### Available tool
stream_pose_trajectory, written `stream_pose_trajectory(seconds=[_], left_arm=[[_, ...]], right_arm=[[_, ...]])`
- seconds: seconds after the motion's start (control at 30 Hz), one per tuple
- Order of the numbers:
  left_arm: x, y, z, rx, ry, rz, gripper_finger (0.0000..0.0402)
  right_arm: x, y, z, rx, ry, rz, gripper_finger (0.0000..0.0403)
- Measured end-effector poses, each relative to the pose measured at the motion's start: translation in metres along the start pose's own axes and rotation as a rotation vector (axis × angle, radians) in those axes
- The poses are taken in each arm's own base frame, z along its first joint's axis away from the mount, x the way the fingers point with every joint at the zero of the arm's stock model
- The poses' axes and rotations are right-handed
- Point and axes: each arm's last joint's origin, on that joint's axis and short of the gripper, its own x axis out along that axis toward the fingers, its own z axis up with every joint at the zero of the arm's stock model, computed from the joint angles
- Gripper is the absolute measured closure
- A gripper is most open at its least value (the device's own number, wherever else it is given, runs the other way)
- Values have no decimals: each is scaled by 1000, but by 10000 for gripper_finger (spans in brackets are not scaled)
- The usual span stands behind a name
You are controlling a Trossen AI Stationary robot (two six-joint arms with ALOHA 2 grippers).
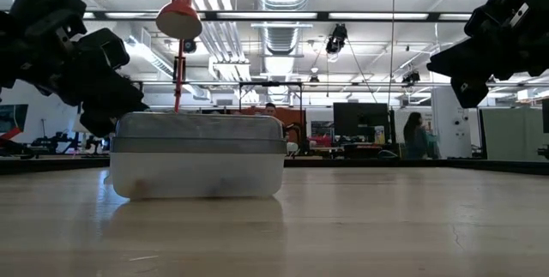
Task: Pick & place school supplies into a supply box
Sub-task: Return to Home Position
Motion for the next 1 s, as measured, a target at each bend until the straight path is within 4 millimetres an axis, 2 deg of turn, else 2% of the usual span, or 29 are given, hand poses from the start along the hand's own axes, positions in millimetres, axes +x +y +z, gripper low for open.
stream_pose_trajectory(seconds=[1.0], left_arm=[[4, 4, -7, -3, 62, 37, 297]], right_arm=[[0, 0, 0, 0, 0, 0, 351]])
